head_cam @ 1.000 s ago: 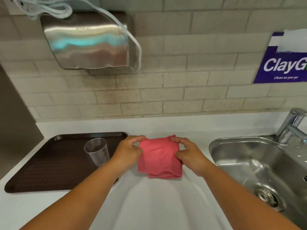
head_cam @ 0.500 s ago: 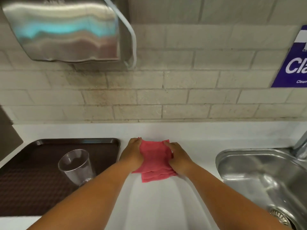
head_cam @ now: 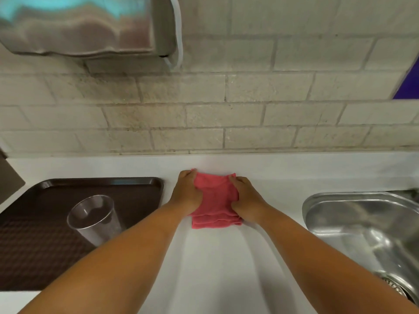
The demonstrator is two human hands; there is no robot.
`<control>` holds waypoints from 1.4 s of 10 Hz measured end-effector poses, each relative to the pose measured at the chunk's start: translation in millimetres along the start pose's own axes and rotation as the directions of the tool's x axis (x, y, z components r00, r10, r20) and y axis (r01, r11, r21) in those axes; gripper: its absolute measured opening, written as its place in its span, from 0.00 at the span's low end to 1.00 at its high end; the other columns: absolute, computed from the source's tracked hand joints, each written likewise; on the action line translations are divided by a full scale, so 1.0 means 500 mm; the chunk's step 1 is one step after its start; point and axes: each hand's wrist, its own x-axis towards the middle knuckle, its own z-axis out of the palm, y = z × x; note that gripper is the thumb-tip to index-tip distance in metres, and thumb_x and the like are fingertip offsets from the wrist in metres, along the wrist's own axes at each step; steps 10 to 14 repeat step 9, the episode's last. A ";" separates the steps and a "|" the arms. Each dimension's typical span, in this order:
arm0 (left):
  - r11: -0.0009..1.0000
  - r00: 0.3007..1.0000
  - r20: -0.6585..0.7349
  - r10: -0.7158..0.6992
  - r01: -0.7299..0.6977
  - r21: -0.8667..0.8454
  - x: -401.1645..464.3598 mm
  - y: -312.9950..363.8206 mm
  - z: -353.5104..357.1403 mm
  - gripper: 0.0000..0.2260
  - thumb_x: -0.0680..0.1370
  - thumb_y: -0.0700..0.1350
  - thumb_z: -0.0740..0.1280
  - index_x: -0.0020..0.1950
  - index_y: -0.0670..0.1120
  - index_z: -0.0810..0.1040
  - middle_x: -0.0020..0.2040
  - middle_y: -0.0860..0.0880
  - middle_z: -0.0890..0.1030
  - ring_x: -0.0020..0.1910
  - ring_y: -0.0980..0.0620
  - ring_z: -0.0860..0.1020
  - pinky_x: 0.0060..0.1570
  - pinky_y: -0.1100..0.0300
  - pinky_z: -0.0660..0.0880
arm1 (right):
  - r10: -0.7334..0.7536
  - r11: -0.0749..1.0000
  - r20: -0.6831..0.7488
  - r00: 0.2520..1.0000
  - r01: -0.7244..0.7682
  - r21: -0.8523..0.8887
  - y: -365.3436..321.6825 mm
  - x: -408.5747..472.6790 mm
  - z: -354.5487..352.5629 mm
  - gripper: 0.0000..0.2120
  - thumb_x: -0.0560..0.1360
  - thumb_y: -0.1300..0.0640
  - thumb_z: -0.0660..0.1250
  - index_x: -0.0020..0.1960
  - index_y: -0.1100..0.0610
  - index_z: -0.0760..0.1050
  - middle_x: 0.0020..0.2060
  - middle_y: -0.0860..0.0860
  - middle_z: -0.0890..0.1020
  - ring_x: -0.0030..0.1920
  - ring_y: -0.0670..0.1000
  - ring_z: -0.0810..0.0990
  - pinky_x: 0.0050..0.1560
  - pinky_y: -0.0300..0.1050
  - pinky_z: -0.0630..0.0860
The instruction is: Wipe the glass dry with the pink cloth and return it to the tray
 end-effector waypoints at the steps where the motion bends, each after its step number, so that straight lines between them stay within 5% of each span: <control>1: 1.000 1.000 -0.004 -0.002 0.002 0.023 0.004 -0.007 -0.007 0.30 0.79 0.32 0.59 0.82 0.42 0.65 0.81 0.44 0.64 0.77 0.44 0.69 0.73 0.61 0.61 | 0.001 1.000 0.005 1.000 -0.001 -0.017 0.004 0.009 0.002 0.40 0.78 0.69 0.60 0.86 0.52 0.53 0.83 0.50 0.58 0.78 0.56 0.68 0.67 0.36 0.64; 2: 0.985 0.997 0.058 0.052 -0.061 0.160 0.002 -0.011 -0.006 0.31 0.80 0.31 0.59 0.84 0.44 0.62 0.82 0.45 0.61 0.76 0.42 0.70 0.72 0.57 0.66 | 0.003 0.999 0.010 1.000 -0.002 -0.044 -0.003 0.011 0.009 0.40 0.77 0.70 0.60 0.86 0.53 0.53 0.84 0.49 0.54 0.80 0.56 0.65 0.70 0.36 0.63; 3: 0.940 0.998 0.057 0.018 -0.036 0.340 -0.004 0.001 0.005 0.28 0.79 0.31 0.62 0.79 0.47 0.69 0.80 0.46 0.61 0.71 0.39 0.70 0.61 0.51 0.75 | -0.002 0.989 -0.002 1.000 0.002 -0.150 -0.009 0.009 0.015 0.40 0.76 0.69 0.59 0.86 0.53 0.55 0.87 0.50 0.49 0.84 0.59 0.58 0.80 0.49 0.62; 4: 0.863 0.996 -0.021 0.090 -0.067 0.501 -0.030 0.020 0.016 0.21 0.83 0.43 0.61 0.77 0.48 0.71 0.82 0.44 0.61 0.77 0.39 0.64 0.69 0.46 0.70 | -0.138 0.925 -0.079 0.987 0.100 -0.366 -0.019 0.000 0.023 0.34 0.80 0.63 0.59 0.85 0.52 0.57 0.87 0.53 0.50 0.85 0.60 0.54 0.82 0.56 0.56; 5: 0.800 0.967 0.174 0.188 -0.253 0.543 -0.061 0.004 0.043 0.27 0.87 0.53 0.50 0.86 0.49 0.55 0.87 0.44 0.53 0.85 0.41 0.50 0.82 0.44 0.51 | -0.256 0.854 0.045 0.966 0.248 -0.458 -0.016 -0.013 0.050 0.30 0.87 0.52 0.52 0.87 0.54 0.50 0.87 0.54 0.50 0.87 0.57 0.46 0.84 0.53 0.45; 6: 0.780 0.952 0.294 0.083 -0.246 0.576 -0.068 -0.013 0.054 0.29 0.87 0.56 0.44 0.87 0.49 0.43 0.88 0.45 0.44 0.86 0.42 0.42 0.82 0.44 0.43 | -0.176 0.827 0.159 0.972 0.233 -0.512 0.002 -0.017 0.067 0.30 0.89 0.45 0.46 0.87 0.55 0.44 0.87 0.54 0.44 0.87 0.56 0.40 0.85 0.55 0.42; 8: 0.788 0.938 0.341 -0.067 -0.159 0.595 -0.065 0.021 0.040 0.31 0.85 0.60 0.46 0.86 0.52 0.41 0.87 0.45 0.40 0.85 0.41 0.38 0.81 0.38 0.41 | -0.088 0.828 0.227 0.970 0.198 -0.525 -0.001 -0.011 0.049 0.35 0.83 0.44 0.50 0.87 0.46 0.41 0.87 0.50 0.41 0.86 0.52 0.35 0.82 0.63 0.35; 14: 0.838 0.948 0.317 -0.031 -0.149 0.526 -0.088 0.025 0.030 0.32 0.86 0.60 0.49 0.86 0.53 0.41 0.87 0.43 0.39 0.85 0.39 0.38 0.82 0.41 0.42 | -0.102 0.843 0.235 0.967 0.209 -0.496 -0.022 -0.025 0.038 0.40 0.80 0.40 0.55 0.87 0.44 0.42 0.87 0.50 0.41 0.85 0.54 0.34 0.83 0.62 0.35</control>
